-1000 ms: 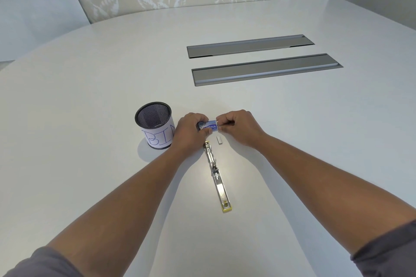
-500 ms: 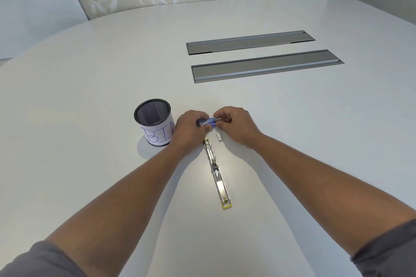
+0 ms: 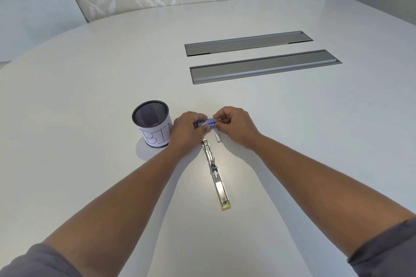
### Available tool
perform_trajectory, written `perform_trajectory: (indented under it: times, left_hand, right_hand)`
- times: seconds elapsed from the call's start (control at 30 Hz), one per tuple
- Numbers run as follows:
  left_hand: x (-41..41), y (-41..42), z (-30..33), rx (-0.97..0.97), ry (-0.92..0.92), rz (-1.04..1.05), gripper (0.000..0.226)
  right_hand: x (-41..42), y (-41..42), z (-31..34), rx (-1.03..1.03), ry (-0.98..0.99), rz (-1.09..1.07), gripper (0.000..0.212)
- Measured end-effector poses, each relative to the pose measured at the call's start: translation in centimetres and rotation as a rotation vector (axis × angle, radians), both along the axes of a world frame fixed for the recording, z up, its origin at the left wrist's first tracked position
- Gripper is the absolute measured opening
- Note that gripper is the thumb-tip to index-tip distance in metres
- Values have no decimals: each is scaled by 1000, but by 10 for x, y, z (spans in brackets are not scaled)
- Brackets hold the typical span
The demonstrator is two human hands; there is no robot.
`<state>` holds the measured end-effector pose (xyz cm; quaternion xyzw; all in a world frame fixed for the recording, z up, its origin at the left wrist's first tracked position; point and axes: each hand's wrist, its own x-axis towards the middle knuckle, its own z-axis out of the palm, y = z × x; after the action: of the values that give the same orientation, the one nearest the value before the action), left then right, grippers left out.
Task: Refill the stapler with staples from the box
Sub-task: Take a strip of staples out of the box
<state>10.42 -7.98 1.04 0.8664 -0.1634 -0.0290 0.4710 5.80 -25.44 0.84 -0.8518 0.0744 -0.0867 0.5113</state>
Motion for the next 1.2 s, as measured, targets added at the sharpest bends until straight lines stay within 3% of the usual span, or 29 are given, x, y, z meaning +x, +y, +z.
perform_trajectory:
  times: [0.33,0.57,0.9,1.2]
  left_hand:
    - [0,-1,-1,22,-21,-1,30]
    - [0,-2,-2,15,-16,6,31]
    - [-7,-1,1,40,-31,-15,43]
    - [-24,12,-3,-27,-98,-5,35]
  right_hand:
    - [0,0,-1,48,-12,-15,16]
    - [-2,2,-2,43,-35,-41,25]
    - [-13,7,-5,8,-56,-110,13]
    - [-40,8,-3,43,-27,19,16]
